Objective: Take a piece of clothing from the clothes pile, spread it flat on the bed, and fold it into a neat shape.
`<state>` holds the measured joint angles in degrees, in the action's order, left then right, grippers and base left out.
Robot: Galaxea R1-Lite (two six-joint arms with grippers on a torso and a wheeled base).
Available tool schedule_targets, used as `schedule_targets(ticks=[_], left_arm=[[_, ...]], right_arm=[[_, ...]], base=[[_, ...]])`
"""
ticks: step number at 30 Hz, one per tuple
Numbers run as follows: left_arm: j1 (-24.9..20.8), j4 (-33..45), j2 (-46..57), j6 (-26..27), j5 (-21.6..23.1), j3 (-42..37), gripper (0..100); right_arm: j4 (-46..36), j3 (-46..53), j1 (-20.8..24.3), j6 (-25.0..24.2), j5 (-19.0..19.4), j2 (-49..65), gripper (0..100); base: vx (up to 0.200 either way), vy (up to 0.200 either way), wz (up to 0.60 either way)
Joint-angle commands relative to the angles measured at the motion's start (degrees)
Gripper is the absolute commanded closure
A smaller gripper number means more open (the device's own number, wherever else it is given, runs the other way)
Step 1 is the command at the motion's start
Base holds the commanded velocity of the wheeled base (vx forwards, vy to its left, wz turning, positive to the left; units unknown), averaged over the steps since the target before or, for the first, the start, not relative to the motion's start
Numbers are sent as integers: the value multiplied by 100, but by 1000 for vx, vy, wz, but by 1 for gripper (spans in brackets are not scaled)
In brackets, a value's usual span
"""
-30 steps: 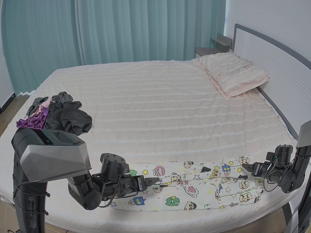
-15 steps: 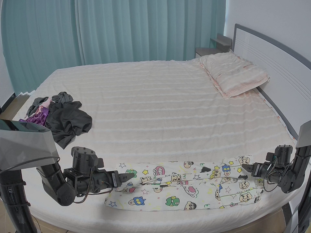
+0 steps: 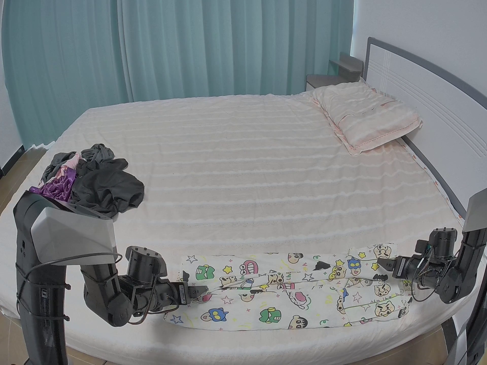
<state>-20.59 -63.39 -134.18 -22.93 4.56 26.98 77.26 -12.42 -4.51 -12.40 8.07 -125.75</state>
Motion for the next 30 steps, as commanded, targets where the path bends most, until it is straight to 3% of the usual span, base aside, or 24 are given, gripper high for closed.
schedule_targets(ticks=[1,14,15,30], left_arm=[[-6,2,-249,8,1,97,0],[-209,20,-293,8,-8,255,0],[-209,20,-302,8,-8,255,100],[-50,55,-73,-54,-25,238,100]], right_arm=[[-1,3,12,1,2,-11,0],[8,12,12,1,2,-11,0],[8,12,12,1,2,-11,0],[8,21,-94,18,-34,94,0]], base=[[0,0,0],[0,0,0],[0,0,0],[0,0,0]])
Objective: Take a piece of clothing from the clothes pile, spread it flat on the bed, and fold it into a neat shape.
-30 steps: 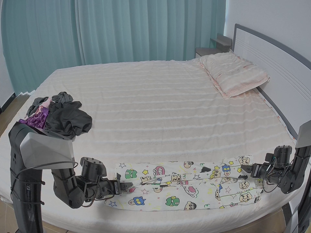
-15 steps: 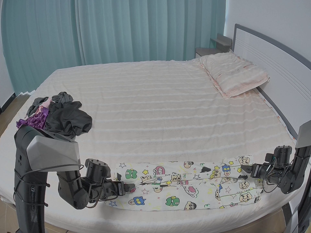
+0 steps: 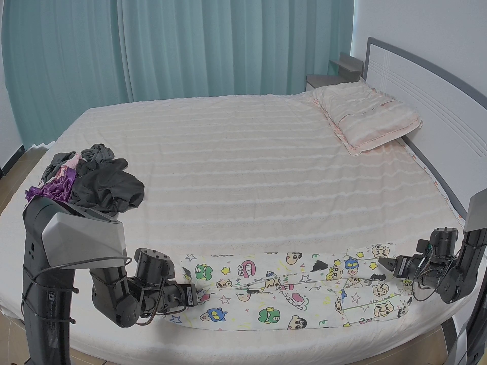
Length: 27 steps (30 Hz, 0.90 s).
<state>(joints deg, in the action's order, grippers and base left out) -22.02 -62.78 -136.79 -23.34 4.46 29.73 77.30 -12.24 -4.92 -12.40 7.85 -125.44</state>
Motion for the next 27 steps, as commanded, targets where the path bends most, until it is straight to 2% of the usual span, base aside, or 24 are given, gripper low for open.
schedule_targets(ticks=[1,8,15,19,21,24,26,27], left_arm=[[145,-6,293,-21,-16,-64,100],[382,12,715,-30,-16,-205,100],[936,20,1366,-30,81,-521,100],[1446,20,1735,-30,231,-688,100],[1991,29,2034,-30,556,-829,100],[2210,29,2104,-30,652,-855,100],[2834,29,2306,-30,890,-873,100],[2940,38,2341,-21,925,-864,100]], right_arm=[[13,2,-114,36,-12,108,0],[22,-50,-307,53,-3,248,0],[31,-86,-342,53,-3,248,0],[31,-86,-342,53,-3,239,0],[31,-86,-342,53,-3,239,0],[31,-86,-342,53,6,231,0],[31,-86,-342,53,6,222,0],[31,-86,-342,53,6,222,0]], base=[[0,0,0],[0,0,0],[0,0,0],[0,0,0],[0,0,0],[0,0,0],[0,0,0],[0,0,0]])
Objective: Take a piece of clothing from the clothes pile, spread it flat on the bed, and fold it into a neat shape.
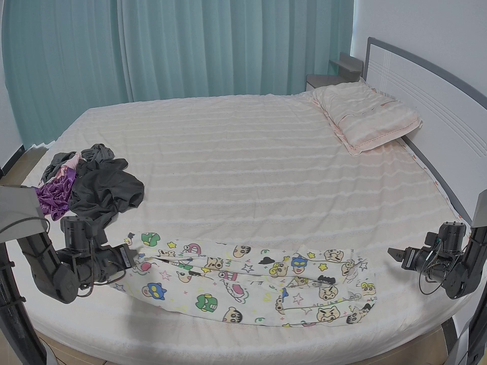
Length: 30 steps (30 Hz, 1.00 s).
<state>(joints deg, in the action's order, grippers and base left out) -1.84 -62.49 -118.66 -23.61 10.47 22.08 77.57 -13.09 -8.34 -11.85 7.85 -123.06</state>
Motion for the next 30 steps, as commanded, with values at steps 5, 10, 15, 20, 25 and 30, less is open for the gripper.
schedule_targets(ticks=[5,10,15,20,25,30], left_arm=[[2214,307,924,23,1045,51,100],[3225,826,1232,23,1563,438,100],[3480,1512,1645,23,1625,877,100],[2750,2153,2225,50,1467,833,100],[1362,2628,2418,32,456,807,100],[-528,2689,2330,-117,-792,825,100]], right_arm=[[4,0,8,-10,6,-16,0],[4,0,8,-2,6,-25,0],[4,0,25,-2,6,-16,0],[13,8,34,-10,6,-7,0],[13,0,34,-10,6,-7,0],[13,8,43,-10,15,2,0]], base=[[0,0,0],[0,0,0],[0,0,0],[0,0,0],[0,0,0],[0,0,0]])
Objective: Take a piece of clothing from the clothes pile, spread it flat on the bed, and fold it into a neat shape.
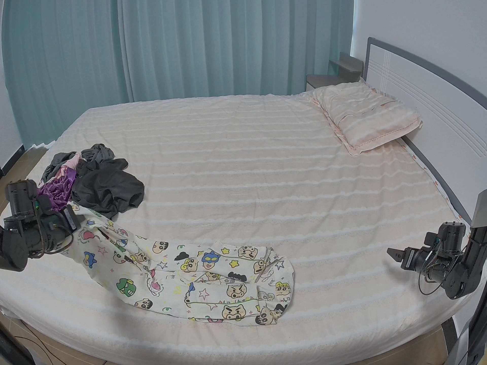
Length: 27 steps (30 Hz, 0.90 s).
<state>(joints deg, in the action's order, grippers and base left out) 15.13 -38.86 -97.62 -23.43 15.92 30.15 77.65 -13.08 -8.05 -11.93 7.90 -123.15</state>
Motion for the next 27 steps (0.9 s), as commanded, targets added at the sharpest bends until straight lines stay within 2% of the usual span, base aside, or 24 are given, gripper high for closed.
schedule_targets(ticks=[1,2,4,6,12,16,18,21,27], left_arm=[[-2611,327,156,-206,-1566,70,100],[-2611,327,156,-206,-1566,70,100],[-3473,318,-187,-294,-2023,299,100],[-3930,309,-503,-302,-2295,527,100],[-4914,327,-1541,-557,-2603,1362,100],[-5231,336,-2103,-663,-2805,1863,100],[-5231,336,-2103,-663,-2805,1863,100],[-5450,327,-2595,-698,-2823,2303,100],[-5793,327,-2622,-1199,-2761,2575,100]], right_arm=[[4,16,22,-2,10,10,0],[4,16,22,-2,10,10,0],[4,7,22,-2,10,10,0],[4,7,22,-2,10,10,0],[4,7,40,-2,10,-7,0],[4,7,49,-2,1,-34,0],[4,7,49,-2,1,-34,0],[4,25,101,-11,1,-42,0],[4,7,119,-2,1,-95,0]], base=[[0,0,0],[0,0,0],[0,0,0],[0,0,0],[0,0,0],[0,0,0],[0,0,0],[0,0,0],[0,0,0]])
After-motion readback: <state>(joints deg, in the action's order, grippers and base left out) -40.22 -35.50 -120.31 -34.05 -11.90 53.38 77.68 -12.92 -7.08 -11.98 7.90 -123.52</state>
